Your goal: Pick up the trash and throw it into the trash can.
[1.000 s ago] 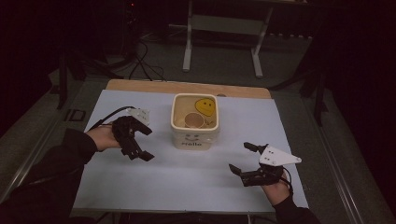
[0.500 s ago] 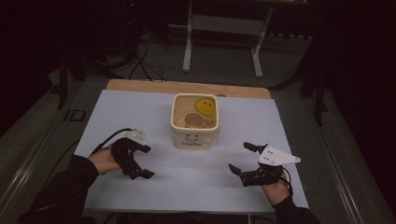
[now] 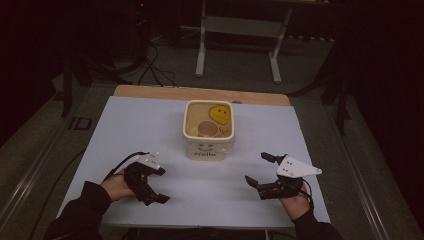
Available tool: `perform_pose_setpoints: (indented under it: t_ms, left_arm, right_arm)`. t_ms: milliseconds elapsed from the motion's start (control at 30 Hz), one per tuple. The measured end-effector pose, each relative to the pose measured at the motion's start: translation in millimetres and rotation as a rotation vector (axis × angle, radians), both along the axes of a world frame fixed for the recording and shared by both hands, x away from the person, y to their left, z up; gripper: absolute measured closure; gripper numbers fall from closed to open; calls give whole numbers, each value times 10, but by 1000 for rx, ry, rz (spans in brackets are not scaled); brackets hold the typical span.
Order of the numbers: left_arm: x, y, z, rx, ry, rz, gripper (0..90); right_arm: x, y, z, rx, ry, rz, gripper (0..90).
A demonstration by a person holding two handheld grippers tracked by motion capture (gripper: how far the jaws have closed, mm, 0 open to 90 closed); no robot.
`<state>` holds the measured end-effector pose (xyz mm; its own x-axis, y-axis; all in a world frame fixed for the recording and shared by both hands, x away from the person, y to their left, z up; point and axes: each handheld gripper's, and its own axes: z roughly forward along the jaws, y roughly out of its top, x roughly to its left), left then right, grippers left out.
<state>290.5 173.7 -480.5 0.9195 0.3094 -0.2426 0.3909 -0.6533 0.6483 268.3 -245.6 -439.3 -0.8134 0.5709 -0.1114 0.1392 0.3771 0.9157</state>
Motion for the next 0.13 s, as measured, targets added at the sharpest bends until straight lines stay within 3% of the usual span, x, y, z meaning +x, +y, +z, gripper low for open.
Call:
perform_pose_setpoints:
  t_ms: [133]
  left_arm:
    - [-4, 7, -37, -17, 12, 0, 5]
  right_arm:
    - [2, 3, 2, -2, -2, 3, 109]
